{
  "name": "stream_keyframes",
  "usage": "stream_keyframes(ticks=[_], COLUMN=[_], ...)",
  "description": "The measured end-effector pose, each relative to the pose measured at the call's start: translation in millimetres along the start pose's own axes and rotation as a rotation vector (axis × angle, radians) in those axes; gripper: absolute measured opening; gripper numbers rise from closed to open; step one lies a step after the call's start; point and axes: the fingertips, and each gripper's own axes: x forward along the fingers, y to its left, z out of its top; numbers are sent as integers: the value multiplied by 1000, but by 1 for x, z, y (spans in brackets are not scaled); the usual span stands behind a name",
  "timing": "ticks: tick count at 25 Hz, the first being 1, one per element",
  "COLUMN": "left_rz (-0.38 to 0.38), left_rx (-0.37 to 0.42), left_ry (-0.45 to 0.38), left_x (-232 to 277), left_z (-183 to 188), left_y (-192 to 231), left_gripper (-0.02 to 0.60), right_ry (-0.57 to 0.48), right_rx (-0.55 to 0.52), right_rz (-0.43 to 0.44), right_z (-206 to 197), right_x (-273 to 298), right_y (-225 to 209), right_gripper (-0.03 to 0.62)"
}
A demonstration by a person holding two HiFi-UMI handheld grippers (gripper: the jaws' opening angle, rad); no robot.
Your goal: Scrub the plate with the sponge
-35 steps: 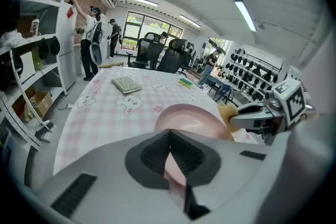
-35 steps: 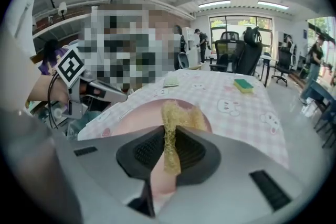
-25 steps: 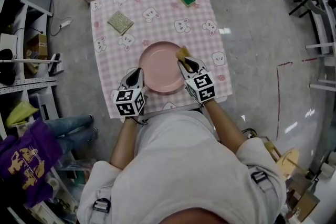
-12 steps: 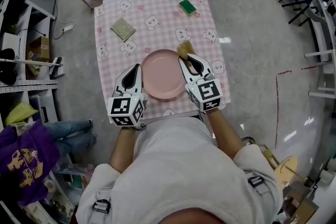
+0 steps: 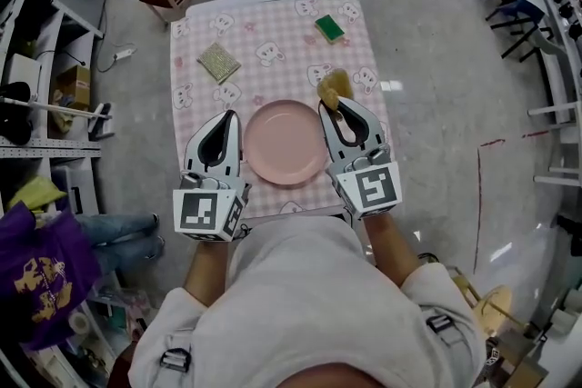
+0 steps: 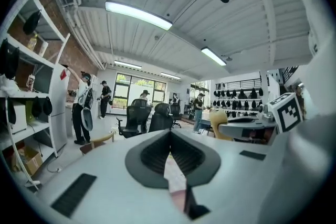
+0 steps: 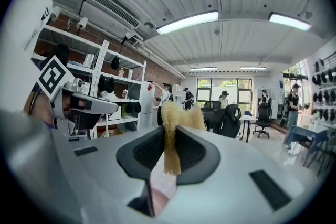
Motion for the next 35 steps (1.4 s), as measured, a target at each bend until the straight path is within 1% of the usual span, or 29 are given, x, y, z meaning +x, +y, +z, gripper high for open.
stream_keyframes(ticks=[4, 7, 9, 15, 20, 23, 27, 35], left_rz=[18, 28, 32, 45, 48, 47, 44, 39], left_rx=[15, 22, 26, 22, 21, 20, 5, 4], left_ry=[-25, -25, -26, -12, -6, -6, 6, 4], left_x=[-2, -4, -6, -10, -13, -15, -15, -19], left_z=[11, 12, 13, 6, 5, 3, -2, -3], left_y=[0, 2, 3, 8, 7, 5, 5, 1], left_gripper=[11, 11, 11, 11, 11, 11, 11, 11], right_ry=[-20, -14, -18, 12, -2, 23, -2, 6], right_rx=[-9, -27, -34, -24, -20, -36, -18, -26], right_rz=[-30, -54, -54, -71, -34, -65, -40, -37], right_z=[15, 15, 13, 11, 11, 9, 13, 10], right_x=[-3, -6, -7, -10, -13, -16, -17, -23], right_y=[-10, -16, -16, -13, -4, -8, -2, 1], right_gripper=[60, 60, 60, 59, 58, 58, 58, 58])
